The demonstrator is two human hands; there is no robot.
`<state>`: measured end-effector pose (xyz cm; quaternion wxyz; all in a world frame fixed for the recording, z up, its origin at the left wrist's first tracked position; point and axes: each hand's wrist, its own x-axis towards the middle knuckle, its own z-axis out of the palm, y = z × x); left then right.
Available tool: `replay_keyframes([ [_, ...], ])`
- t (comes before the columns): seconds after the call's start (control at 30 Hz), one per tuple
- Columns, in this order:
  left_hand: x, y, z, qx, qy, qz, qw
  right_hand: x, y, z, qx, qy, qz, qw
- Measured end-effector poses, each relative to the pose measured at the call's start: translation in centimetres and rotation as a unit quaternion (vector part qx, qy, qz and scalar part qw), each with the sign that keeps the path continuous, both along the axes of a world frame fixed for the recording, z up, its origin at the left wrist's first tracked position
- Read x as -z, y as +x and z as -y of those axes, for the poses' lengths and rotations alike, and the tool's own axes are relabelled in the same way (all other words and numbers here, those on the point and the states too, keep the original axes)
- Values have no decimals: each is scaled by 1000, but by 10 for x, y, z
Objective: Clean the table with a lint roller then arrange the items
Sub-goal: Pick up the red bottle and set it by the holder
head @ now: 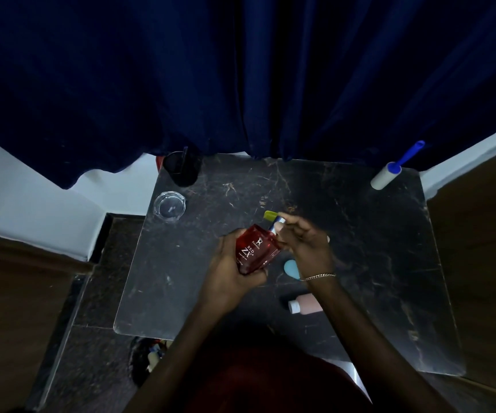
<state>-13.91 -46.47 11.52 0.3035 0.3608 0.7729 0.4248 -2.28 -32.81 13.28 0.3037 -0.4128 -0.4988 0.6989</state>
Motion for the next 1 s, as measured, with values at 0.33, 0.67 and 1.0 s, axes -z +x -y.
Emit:
replay_keyframes([
  [0.33, 4, -10, -5, -4, 6, 39, 999, 11, -4, 0, -13, 33, 43, 998],
  [0.67, 15, -43, -23, -28, 56, 47, 997, 14, -39, 21, -92, -9, 94, 991],
  [1.0, 72, -98, -47, -38, -6, 70, 997, 66, -92, -27, -98, 80, 205, 971],
])
